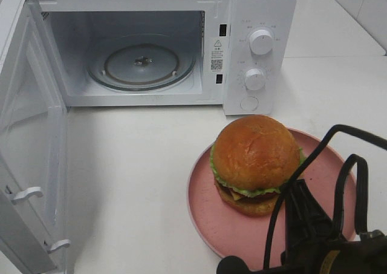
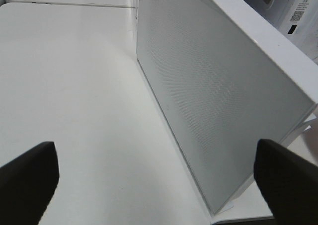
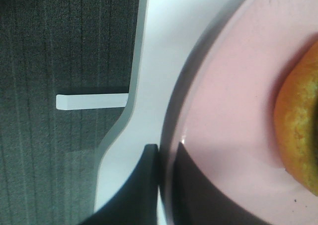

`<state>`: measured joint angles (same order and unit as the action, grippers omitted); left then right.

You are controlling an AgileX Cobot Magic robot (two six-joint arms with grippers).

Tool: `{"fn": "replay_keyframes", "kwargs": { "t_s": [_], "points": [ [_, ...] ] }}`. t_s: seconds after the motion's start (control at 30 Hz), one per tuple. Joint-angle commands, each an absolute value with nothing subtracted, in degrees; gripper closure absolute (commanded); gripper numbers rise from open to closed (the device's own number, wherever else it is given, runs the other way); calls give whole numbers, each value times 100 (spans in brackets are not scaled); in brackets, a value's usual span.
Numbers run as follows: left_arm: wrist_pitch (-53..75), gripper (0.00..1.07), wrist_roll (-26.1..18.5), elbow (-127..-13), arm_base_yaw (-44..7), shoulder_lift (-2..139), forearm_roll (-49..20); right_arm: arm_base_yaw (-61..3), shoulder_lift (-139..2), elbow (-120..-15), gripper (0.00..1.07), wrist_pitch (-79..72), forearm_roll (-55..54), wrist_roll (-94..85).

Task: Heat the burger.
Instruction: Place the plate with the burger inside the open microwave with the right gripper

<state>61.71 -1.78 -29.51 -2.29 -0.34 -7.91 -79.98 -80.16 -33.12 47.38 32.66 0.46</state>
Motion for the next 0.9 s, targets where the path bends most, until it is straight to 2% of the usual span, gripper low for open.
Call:
{"fn": "replay_keyframes", "kwargs": {
  "t_s": [0.03, 0.33, 0.5, 0.7, 0.9],
  "points": [
    [6113, 7, -178, -2956, -235, -132, -819, -8016, -7970, -3312, 107, 4526, 3736, -69],
    [6113, 7, -178, -2956, -235, -132, -819, -7764, -7970, -3312, 107, 4108, 3999, -367],
    [6113, 7, -178, -2956, -235, -132, -819, -7036, -7970, -3312, 107, 3466, 3999, -1518],
    [6113, 7, -178, -2956, -235, -132, -819, -6629, -7970, -3317, 107, 3031, 3919, -2206],
    [6113, 7, -178, -2956, -235, -132, -819, -5999, -7970, -3472, 107, 2956, 3398, -3478]
  ]
}}
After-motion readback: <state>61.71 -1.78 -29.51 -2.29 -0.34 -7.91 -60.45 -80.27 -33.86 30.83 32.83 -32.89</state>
